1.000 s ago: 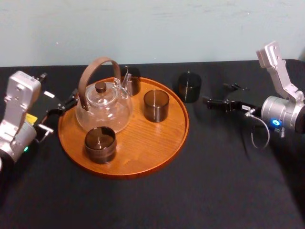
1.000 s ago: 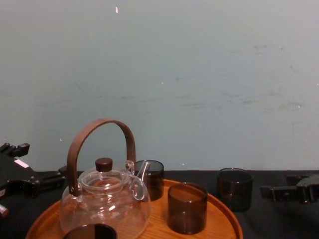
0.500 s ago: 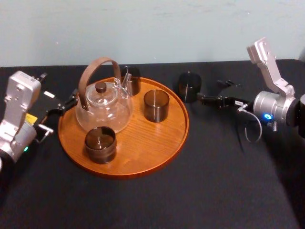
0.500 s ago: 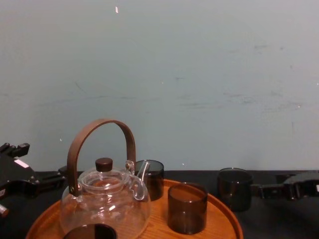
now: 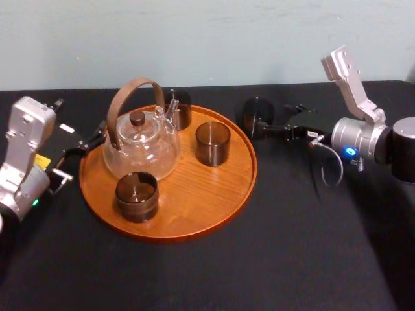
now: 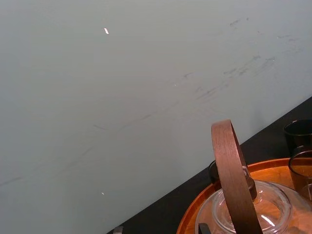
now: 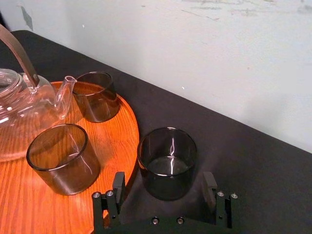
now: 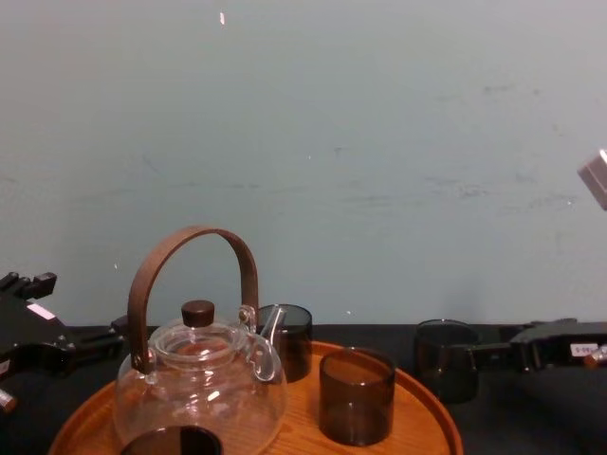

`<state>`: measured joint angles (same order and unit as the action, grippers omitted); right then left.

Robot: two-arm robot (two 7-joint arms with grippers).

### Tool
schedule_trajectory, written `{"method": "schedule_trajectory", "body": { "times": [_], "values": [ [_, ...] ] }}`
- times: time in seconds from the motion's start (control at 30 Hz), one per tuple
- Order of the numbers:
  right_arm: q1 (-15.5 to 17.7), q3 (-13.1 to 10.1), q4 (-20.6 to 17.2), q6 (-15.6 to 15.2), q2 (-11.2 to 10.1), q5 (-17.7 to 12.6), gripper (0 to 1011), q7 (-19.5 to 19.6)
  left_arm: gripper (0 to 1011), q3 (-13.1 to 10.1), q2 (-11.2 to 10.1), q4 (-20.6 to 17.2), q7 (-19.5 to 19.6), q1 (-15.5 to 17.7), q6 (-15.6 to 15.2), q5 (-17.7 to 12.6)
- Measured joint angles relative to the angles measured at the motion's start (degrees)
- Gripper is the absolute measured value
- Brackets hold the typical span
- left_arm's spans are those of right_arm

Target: Pick up the glass from the table and place it on the tray.

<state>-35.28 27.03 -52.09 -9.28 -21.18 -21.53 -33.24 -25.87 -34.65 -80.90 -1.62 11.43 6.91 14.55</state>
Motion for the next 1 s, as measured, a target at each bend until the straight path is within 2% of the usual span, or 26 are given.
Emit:
{"method": "schedule_trajectory", "body": {
  "times": [0.6,1.0],
  "values": [
    [-4.41,0.19,8.06,1.77,3.82,2.17,1003,-1.07,1001,0.00,0.00,0.00,0.00,0.00,0.00,0.00],
    [-5.86,-0.35,10.83,2.47,5.11,3.02,1002,-1.72,1001,0.00,0.00,0.00,0.00,0.00,0.00,0.00]
  ]
}}
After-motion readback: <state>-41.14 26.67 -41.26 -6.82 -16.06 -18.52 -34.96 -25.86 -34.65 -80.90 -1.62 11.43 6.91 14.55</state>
